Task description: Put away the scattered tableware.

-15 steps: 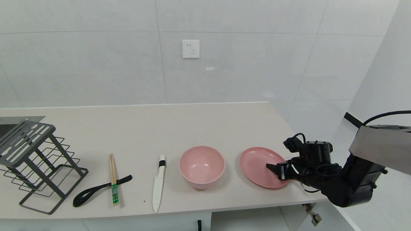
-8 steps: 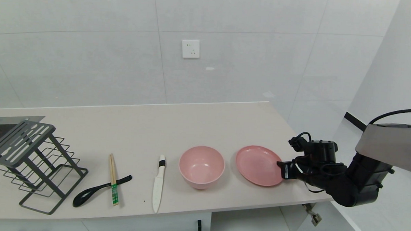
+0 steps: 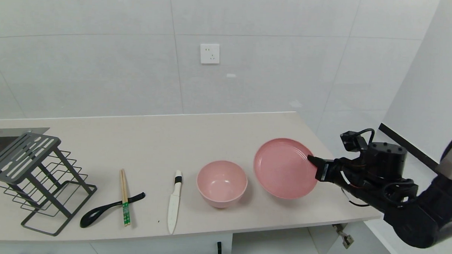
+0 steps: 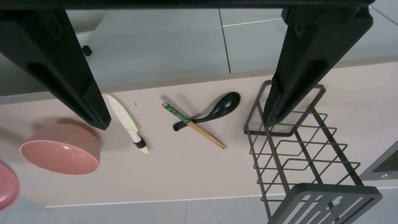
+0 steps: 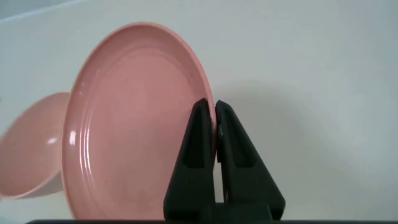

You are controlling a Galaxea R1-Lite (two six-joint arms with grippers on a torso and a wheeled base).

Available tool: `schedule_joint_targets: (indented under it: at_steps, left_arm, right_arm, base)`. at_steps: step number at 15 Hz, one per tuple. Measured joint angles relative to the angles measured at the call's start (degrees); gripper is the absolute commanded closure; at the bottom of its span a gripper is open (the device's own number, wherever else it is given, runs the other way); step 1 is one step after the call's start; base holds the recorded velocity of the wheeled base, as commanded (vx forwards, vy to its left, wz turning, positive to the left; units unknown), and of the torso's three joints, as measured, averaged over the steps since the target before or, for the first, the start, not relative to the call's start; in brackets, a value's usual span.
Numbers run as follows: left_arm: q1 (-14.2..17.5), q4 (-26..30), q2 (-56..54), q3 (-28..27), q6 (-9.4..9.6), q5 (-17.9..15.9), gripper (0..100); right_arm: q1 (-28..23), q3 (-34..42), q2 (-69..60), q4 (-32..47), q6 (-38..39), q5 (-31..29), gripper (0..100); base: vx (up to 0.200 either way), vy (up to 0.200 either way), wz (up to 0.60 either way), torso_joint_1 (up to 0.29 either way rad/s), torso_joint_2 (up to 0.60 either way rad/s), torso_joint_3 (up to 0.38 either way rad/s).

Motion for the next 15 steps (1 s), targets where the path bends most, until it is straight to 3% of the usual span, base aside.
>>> schedule_joint_targets:
  at_steps: [5, 11, 15]
  left_arm:
    - [0.0, 0.0, 0.0, 0.0, -0.17, 0.02, 0]
    - [0.0, -0.06, 0.0, 0.0, 0.18, -0.41, 0]
    - [0.0, -0.04, 0.0, 0.0, -0.57, -0.85, 0]
  right_arm:
    - [1.45, 11.46, -11.58, -11.28, 0.0, -0.41, 100]
    - [0.09, 21.14, -24.43, -12.43, -0.68, 1.32, 100]
    - [-1.18, 22.02, -29.33, -12.57, -0.74, 1.76, 100]
  base:
    - [0.0, 0.0, 0.0, 0.0, 0.0, 0.0]
    - [0.0, 0.0, 0.0, 0.0, 0.0, 0.0]
    - [0.0, 0.0, 0.0, 0.0, 0.0, 0.0]
